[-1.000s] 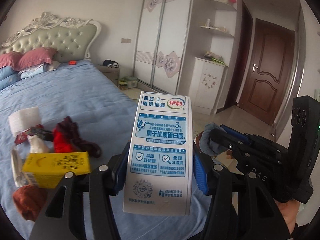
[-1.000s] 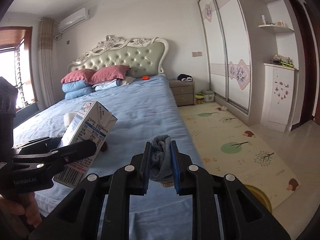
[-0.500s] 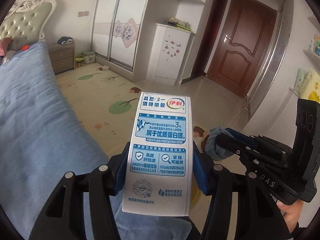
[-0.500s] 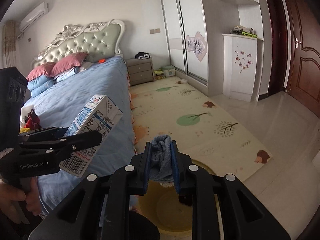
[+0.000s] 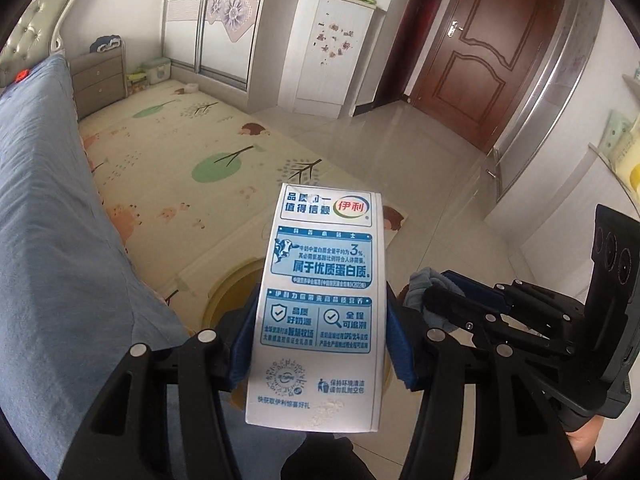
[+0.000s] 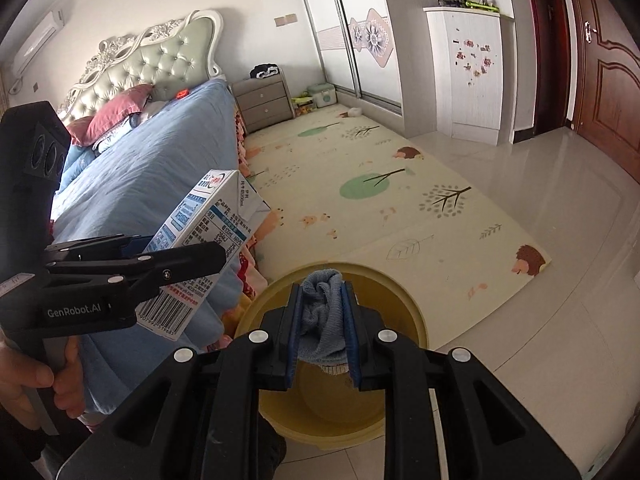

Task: Collect trash
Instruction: 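Carry the carton and sock over the yellow bin and open both grippers, then return both open grippers to the items on the bed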

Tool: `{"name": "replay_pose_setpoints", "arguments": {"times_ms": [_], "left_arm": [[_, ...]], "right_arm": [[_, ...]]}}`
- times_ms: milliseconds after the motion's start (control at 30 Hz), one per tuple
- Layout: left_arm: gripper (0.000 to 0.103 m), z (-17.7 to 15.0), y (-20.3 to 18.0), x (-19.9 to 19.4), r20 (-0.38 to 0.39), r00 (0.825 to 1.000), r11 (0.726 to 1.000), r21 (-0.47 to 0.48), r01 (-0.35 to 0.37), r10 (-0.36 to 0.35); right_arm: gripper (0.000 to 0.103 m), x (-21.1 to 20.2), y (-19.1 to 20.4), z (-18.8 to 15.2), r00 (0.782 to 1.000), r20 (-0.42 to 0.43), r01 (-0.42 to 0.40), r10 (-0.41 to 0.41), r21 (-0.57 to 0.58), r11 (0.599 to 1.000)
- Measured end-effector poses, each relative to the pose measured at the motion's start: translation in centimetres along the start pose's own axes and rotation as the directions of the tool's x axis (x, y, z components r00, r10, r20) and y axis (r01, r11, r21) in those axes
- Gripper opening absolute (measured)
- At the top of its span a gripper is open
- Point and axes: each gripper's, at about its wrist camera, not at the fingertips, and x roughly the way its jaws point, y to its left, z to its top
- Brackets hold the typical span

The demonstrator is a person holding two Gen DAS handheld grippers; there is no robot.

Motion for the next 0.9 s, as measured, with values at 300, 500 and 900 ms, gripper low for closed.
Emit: {"name": "replay_pose_setpoints", "arguments": {"times_ms": [300, 500, 900], "left_arm": [[0.098, 0.2, 0.7, 0.8, -0.057, 0.998, 0.999, -0.029, 0.019, -0.02], [0.098, 0.0, 0.8, 0.8, -0.05, 0.998, 0.999, -0.026, 0.033, -0.034], [0.098, 0.0, 0.4, -1.0, -0.013, 0.999, 0.999, -0.009, 0.044, -0.044]], "right_arm": [[0.075, 0.9, -0.5, 0.2, 0.998, 0.012, 0.059, -0.059, 0.0, 0.998], [0.073, 0.5, -1.3, -0.1, 0.999, -0.005, 0.053, -0.053, 0.026, 0.998], [0.071, -1.2, 0.2, 0.3, 0.999, 0.012, 0.045, -0.045, -0.003, 0.999]]}}
